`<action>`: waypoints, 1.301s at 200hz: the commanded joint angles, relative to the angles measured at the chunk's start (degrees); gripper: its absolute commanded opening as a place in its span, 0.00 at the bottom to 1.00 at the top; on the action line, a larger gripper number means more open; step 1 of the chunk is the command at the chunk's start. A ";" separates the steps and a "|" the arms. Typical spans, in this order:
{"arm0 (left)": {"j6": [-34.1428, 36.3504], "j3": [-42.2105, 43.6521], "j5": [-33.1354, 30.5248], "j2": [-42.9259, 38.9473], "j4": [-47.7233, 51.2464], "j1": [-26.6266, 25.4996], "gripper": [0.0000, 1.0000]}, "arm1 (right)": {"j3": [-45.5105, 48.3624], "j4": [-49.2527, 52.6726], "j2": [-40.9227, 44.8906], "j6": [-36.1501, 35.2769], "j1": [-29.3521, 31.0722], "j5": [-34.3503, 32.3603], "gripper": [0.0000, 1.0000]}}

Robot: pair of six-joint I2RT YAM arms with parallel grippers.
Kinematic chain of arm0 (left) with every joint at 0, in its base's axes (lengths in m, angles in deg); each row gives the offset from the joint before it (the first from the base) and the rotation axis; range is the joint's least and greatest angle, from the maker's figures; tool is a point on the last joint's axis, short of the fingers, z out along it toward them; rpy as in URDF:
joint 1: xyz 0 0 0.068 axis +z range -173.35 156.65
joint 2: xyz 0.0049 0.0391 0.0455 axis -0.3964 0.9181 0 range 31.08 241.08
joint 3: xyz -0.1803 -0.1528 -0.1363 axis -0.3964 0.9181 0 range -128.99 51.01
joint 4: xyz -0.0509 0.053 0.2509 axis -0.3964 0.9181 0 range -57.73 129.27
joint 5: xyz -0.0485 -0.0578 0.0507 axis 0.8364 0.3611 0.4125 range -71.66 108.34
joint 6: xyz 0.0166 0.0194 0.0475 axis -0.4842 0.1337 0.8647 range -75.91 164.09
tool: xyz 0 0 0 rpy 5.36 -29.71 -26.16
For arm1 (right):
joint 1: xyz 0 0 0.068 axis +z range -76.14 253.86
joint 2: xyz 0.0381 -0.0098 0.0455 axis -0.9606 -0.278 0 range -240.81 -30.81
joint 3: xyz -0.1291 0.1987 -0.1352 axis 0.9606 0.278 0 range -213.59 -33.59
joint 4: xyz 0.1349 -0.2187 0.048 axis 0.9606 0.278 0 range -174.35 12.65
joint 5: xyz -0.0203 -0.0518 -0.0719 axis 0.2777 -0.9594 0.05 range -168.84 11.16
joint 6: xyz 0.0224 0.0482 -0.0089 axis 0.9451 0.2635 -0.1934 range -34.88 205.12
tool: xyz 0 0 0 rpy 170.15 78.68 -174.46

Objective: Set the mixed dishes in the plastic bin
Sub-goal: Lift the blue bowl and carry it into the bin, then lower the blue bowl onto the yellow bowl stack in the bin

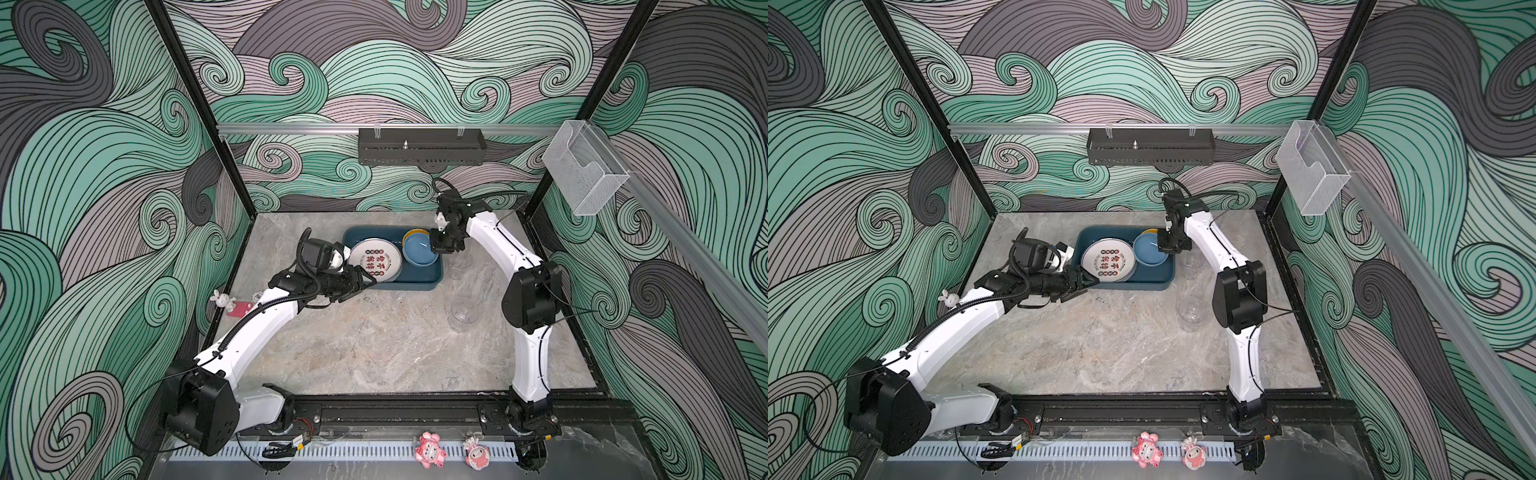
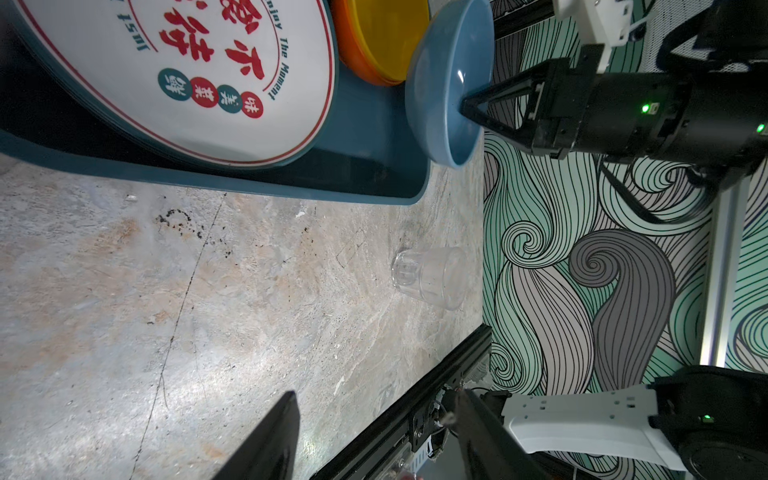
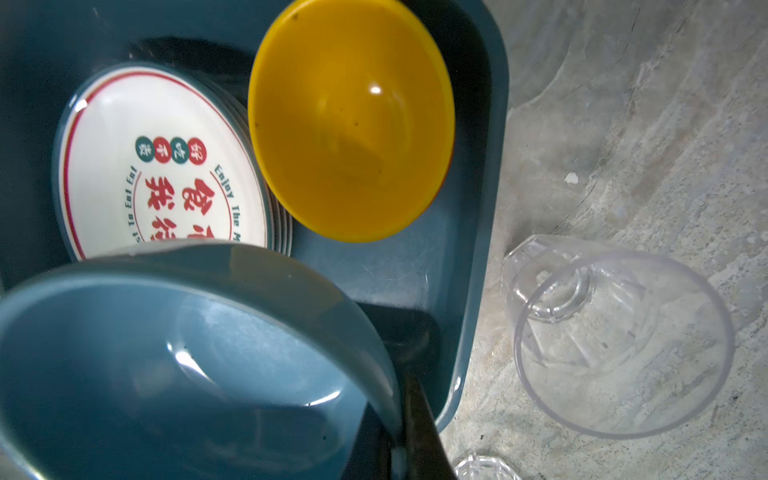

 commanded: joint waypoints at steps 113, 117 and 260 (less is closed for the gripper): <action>1.15 -0.61 0.77 1.34 1.99 1.33 0.62 | -21.86 5.53 -15.29 3.28 -2.65 -2.33 0.04; 1.15 -0.52 0.79 1.37 1.95 1.37 0.62 | -22.17 5.52 -15.56 3.42 -2.65 -2.32 0.04; 0.45 2.81 0.97 0.90 1.12 1.89 0.62 | -25.86 5.53 -20.62 4.62 -2.92 -3.81 0.05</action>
